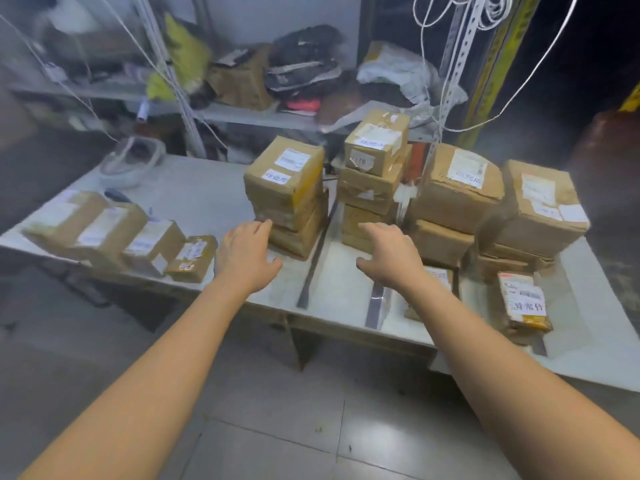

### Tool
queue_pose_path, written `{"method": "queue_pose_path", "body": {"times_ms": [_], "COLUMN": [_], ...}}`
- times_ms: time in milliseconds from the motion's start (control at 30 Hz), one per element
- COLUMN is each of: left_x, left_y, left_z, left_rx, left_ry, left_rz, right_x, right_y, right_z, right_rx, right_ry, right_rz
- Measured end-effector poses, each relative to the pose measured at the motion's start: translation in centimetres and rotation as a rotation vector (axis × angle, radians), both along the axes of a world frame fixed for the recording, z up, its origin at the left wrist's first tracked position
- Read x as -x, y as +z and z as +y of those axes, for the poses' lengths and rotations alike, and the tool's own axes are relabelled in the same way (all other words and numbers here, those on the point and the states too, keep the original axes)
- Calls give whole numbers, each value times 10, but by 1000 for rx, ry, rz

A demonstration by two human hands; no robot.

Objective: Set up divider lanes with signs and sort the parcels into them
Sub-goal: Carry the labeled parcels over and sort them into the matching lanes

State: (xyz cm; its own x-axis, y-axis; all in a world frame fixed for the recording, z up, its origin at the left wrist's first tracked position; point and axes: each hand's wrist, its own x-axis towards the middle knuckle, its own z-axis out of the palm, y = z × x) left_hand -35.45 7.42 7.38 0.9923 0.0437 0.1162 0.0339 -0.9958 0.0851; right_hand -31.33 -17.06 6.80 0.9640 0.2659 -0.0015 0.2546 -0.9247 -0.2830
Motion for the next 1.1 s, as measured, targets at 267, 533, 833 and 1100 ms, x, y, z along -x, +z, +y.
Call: {"method": "queue_pose_path", "body": {"times_ms": [267,533,833,1100], "left_x": [29,27,-22,-54], "left_y": [2,-4,-8,-29], "left_z": [178,295,412,514], "left_rx": [-15,-18,21,44], "left_ry": [98,184,298,502], "left_rz": [-3,-14,-7,-11], "right_x": [20,4,-84,-131], "right_y": [5,-5,-28,-48], "right_z": [174,297,429,524], "right_rx": [42,39,-37,-86], "right_ry": [68,139,240,267], "right_rz": [-7,22,90,170]}}
